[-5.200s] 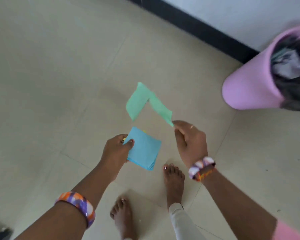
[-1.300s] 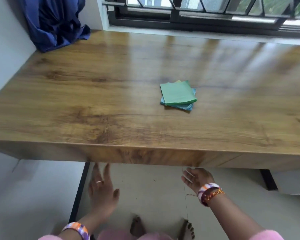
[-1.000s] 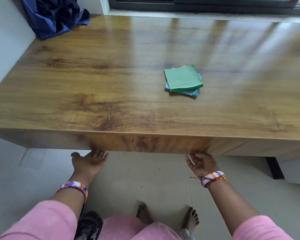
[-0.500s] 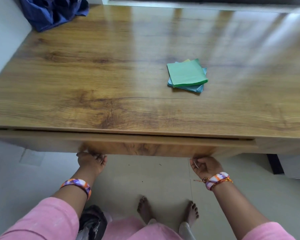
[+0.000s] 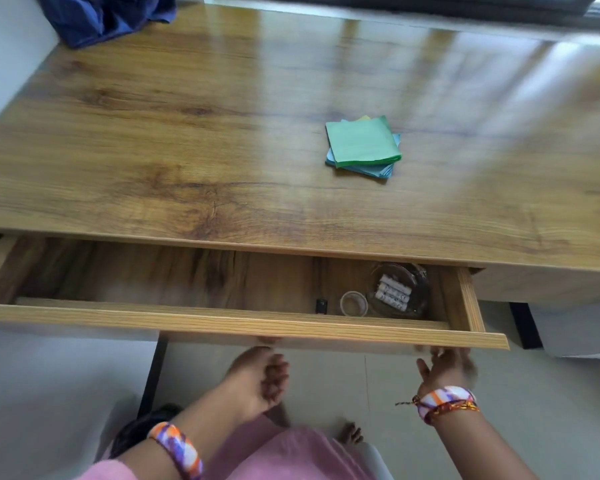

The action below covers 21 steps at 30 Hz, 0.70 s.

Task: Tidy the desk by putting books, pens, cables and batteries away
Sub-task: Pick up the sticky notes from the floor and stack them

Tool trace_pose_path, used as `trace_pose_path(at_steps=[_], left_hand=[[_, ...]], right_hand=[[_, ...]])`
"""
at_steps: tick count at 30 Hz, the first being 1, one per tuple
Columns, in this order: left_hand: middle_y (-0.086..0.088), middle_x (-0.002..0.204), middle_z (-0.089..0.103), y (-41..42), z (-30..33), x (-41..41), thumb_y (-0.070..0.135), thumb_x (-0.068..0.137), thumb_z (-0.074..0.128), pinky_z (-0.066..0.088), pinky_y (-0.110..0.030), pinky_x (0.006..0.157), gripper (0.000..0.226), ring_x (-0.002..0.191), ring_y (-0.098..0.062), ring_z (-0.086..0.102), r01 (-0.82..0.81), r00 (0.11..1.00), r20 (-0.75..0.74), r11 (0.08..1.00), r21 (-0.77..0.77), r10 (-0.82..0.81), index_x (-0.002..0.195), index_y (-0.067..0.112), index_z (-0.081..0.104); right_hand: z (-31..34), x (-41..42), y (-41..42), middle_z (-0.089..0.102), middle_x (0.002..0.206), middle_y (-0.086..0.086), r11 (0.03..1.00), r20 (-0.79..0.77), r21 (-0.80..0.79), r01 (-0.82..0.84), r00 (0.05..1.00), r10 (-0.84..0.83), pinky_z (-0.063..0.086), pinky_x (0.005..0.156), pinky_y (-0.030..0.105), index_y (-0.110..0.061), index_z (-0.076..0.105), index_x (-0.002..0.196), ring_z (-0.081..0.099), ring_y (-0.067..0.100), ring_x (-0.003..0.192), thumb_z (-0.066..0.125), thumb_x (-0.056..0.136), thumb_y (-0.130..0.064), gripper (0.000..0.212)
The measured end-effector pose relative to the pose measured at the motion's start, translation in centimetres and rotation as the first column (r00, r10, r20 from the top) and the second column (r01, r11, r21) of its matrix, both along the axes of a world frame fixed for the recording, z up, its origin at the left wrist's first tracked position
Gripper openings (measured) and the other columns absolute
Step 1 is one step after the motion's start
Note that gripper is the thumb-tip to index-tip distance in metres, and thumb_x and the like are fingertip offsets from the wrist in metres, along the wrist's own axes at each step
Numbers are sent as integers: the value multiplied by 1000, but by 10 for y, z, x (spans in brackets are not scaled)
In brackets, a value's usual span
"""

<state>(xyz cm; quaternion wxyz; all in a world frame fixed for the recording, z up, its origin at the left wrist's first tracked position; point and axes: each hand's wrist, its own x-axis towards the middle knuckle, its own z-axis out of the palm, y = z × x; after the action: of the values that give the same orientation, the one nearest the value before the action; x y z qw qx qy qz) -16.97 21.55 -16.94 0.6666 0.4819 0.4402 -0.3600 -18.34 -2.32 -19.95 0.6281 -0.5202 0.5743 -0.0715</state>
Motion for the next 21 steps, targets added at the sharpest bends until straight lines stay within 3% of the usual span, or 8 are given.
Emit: trace_pose_path(at_steps=[2,5,8,10,12,14,16,21], left_hand=[[1,63,62,-23,27,-6,20,95,44,36,-21,53,26,54,-11,52,384,911,150,923,38,-385,74,14,57],[6,73,61,-50,67,-10,20,94,49,39,-14,55,20,62,-3,51,608,579,494,747,269,-648,77,18,59],[11,73,58,-50,87,-6,22,90,56,42,-17,59,10,63,0,50,362,124,664,657,662,-737,83,22,62],[8,93,63,-46,95,1,29,89,53,47,-26,74,13,84,-7,57,43,-98,439,437,899,-893,98,23,62],[4,116,60,-41,95,9,39,92,46,43,-31,89,30,108,-16,54,-60,-73,78,82,995,-994,114,22,57],[-2,119,60,-37,90,9,45,95,35,42,-34,90,39,111,-22,55,25,-33,-160,-161,987,-987,114,19,55],[-4,113,62,-36,83,1,45,97,29,43,-35,84,39,105,-25,57,43,-41,-245,-247,968,-969,109,19,55],[-4,111,63,-33,84,-23,44,96,35,46,-35,82,36,102,-25,58,51,-22,-261,-262,964,-965,109,19,56]], right_hand=[[9,0,-6,54,86,3,978,105,-78,193,977,-184,48,75,31,-20,49,108,55,3,50,32,98,-5,25],[30,5,-14,55,117,13,899,161,-306,315,947,-277,45,76,26,-11,41,133,59,22,90,34,95,-1,41],[48,-3,-14,47,132,20,693,241,-692,201,970,-40,33,98,26,-5,45,130,47,32,120,40,93,-7,38],[68,-14,-8,52,125,21,374,244,-921,111,912,331,30,103,29,0,54,120,46,33,120,44,90,-14,35],[79,-19,0,62,113,12,136,85,-991,-3,765,638,37,100,44,-6,64,106,53,25,111,45,89,-18,29],[87,-26,13,68,104,5,-13,-148,-969,-247,538,830,44,92,48,-12,68,99,58,17,101,43,88,-24,30],[88,-33,25,67,108,4,-155,-340,-880,-448,368,866,47,91,41,-15,69,103,60,21,102,43,88,-28,32],[106,-52,33,67,107,-1,-151,-440,-779,-609,359,823,50,84,35,-24,70,102,60,20,96,54,88,-12,24]])
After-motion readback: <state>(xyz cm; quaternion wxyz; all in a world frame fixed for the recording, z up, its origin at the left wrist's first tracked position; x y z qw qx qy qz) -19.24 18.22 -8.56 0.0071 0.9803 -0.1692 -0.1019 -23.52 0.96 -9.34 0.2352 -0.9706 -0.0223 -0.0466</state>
